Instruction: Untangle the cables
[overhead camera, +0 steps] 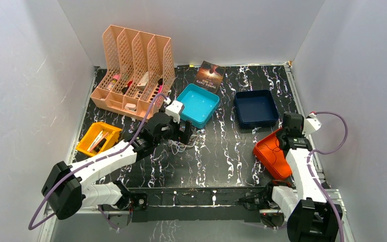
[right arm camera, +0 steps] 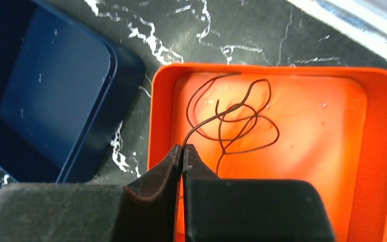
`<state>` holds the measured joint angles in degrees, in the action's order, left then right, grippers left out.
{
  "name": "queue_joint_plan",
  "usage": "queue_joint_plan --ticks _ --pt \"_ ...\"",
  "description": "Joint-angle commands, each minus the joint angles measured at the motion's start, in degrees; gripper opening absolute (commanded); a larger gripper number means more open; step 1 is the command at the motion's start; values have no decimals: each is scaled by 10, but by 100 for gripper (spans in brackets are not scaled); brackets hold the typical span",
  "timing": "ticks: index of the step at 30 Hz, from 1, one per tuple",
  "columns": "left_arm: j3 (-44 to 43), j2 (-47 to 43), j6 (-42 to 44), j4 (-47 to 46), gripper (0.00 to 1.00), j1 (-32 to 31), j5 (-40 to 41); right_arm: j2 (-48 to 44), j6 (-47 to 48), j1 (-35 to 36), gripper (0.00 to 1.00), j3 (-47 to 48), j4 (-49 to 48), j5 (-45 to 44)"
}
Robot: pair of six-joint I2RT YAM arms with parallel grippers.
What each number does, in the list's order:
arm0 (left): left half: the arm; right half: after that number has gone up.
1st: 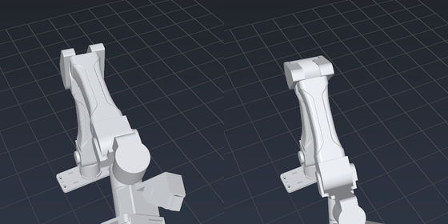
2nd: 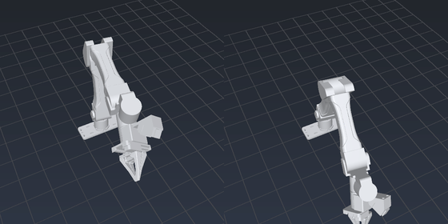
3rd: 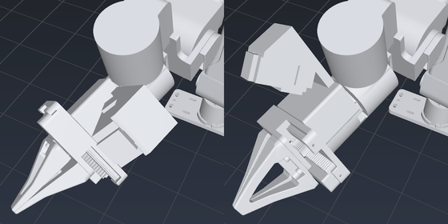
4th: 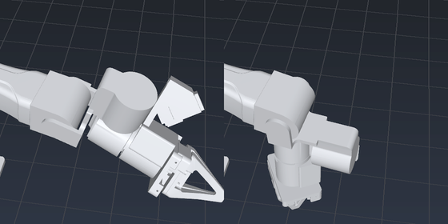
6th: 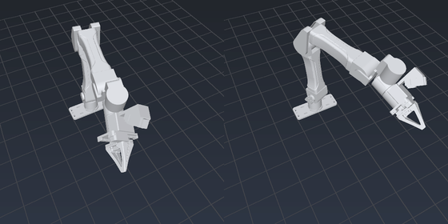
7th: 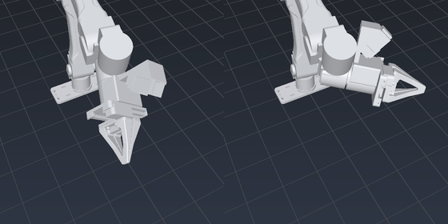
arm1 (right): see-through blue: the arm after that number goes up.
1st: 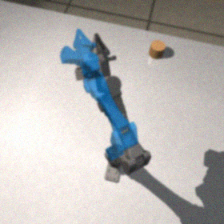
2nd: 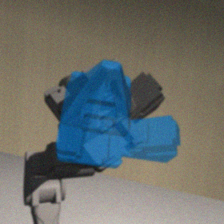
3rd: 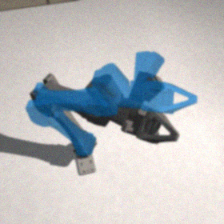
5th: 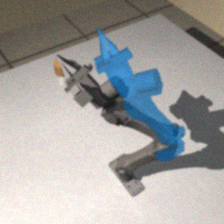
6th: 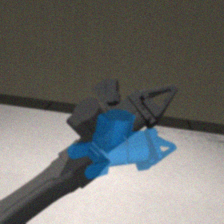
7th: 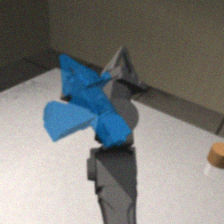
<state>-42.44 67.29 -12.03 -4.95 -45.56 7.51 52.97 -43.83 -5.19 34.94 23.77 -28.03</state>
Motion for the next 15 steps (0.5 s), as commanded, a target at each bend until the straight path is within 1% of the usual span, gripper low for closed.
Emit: queue_joint_plan --ticks 1,9,12,15 --pt "-24 1 -1 9 98 -1 -3 -16 -20 -2 11 -33 -14 59" --pt "-27 6 -4 10 98 -1 -4 18 -11 -2 17 -67 -48 91" --pt "-25 4 -4 8 98 -1 -3 36 -2 -2 17 -73 -62 101" --pt "-24 2 -4 8 98 -1 -3 60 22 -2 15 -80 -90 136"
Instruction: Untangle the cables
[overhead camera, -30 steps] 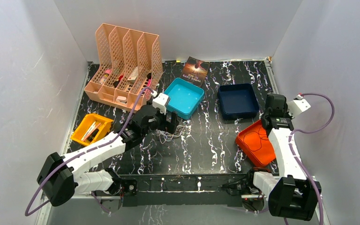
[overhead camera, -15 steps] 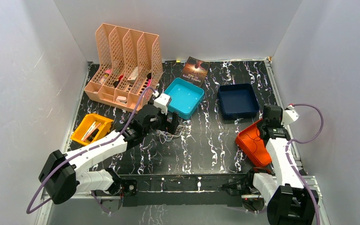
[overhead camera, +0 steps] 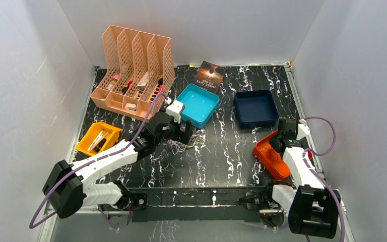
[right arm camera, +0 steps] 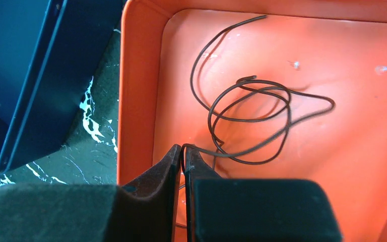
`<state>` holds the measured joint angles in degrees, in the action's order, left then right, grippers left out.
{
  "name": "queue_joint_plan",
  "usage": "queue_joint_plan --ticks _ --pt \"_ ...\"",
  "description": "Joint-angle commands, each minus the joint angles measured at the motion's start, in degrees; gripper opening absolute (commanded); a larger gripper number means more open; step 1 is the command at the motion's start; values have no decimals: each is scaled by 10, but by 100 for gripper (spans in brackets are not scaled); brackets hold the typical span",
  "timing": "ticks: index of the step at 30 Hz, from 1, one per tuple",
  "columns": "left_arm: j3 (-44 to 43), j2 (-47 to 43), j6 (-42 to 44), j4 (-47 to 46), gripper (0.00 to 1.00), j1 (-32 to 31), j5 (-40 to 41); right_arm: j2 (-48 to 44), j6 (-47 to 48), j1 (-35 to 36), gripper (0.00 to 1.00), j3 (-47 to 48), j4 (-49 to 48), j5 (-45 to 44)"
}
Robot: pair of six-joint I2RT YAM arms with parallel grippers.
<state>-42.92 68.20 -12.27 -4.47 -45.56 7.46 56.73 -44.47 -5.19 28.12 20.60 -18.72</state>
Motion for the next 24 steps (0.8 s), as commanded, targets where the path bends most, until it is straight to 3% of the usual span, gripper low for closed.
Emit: queue_joint_plan --ticks 1,6,17,24 --pt "-19 -8 -3 4 98 -1 -1 35 38 -2 14 -11 -62 58" --pt "-13 -16 -6 9 98 -1 7 79 63 -2 13 -3 -65 130" --pt "-24 -15 -25 50 98 -1 31 36 69 12 11 -26 -71 235" --pt "-22 -19 -34 55 99 -1 40 44 16 133 11 -14 -92 215"
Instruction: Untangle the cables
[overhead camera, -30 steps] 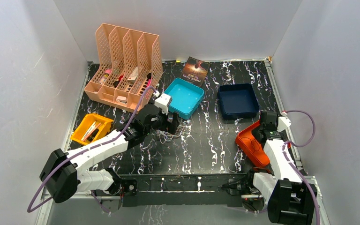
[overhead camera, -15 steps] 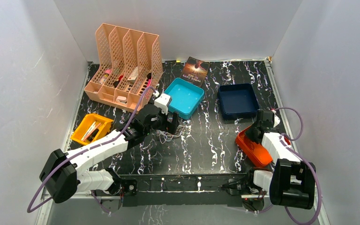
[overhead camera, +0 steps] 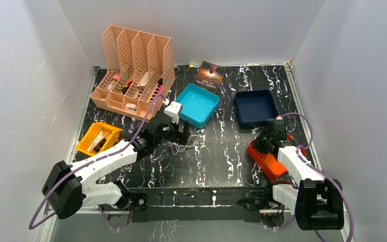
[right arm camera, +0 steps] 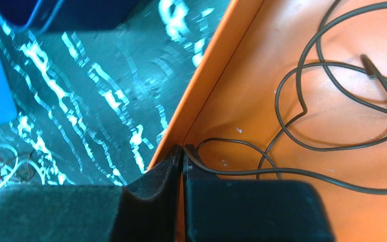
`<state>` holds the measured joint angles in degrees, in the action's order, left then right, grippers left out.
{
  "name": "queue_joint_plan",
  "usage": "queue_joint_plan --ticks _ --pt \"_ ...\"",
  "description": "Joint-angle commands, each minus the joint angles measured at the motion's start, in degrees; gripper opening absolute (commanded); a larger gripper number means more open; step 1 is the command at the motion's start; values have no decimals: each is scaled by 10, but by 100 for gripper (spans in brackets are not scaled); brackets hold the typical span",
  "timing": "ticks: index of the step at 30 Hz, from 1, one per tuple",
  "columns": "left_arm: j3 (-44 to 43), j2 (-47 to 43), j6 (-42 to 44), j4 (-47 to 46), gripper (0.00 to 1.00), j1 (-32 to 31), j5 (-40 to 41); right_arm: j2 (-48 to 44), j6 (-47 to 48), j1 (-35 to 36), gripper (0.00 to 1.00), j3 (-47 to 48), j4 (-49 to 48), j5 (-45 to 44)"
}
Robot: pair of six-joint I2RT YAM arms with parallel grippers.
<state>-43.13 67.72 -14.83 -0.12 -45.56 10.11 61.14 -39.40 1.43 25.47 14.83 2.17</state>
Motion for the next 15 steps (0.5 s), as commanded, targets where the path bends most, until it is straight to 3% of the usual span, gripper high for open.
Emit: queue_joint_plan --ticks 1,11,15 --pt "-18 -16 -10 12 98 -1 17 7 -45 89 12 18 -41 -1" --pt "-15 -23 -21 30 98 -1 36 112 -87 258 15 91 -105 -36" --pt "-13 -25 -23 26 98 0 38 130 -74 302 18 131 -75 -82"
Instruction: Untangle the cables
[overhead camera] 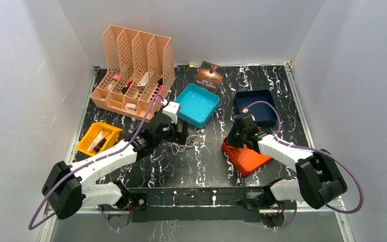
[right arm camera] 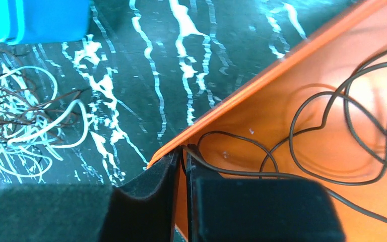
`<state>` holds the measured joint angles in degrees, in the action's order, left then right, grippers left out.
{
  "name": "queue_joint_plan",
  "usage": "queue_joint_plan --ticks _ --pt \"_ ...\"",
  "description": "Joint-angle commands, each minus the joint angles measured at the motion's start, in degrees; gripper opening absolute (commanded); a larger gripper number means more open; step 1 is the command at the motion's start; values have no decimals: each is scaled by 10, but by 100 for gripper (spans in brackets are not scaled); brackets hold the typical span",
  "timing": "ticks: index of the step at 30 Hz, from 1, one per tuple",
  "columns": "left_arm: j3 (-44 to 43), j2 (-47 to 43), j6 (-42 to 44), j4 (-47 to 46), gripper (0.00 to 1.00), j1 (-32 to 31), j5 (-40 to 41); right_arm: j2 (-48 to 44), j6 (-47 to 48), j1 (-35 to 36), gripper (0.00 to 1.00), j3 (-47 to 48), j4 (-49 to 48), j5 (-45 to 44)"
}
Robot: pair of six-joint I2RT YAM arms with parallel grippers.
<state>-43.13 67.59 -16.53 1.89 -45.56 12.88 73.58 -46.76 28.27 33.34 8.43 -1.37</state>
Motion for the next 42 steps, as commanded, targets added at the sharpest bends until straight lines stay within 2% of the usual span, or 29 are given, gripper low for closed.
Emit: queue_joint_plan --ticks 1,3,7,12,25,30,32,36,42 --pt "-14 -23 -6 7 98 0 11 1 4 36 19 57 5 -64" --pt "-15 -23 -5 9 98 -1 13 -22 13 37 22 59 37 -105" --pt "-14 -20 -4 8 98 -1 15 -80 33 37 35 57 95 -188" --pt "-17 -9 -7 8 98 -1 10 -135 44 36 51 59 151 -245" --pt "-34 15 -13 20 98 -1 7 -202 116 36 55 140 242 -206" --pt "-35 21 -15 18 98 0 5 -214 128 36 55 137 248 -228" --pt "-37 23 -15 22 98 0 5 -214 139 36 55 133 234 -215" --pt "-46 32 -19 39 98 -1 9 -214 178 36 56 124 176 -119" --pt "-62 64 -32 51 98 -1 -28 -219 198 36 56 97 106 3"
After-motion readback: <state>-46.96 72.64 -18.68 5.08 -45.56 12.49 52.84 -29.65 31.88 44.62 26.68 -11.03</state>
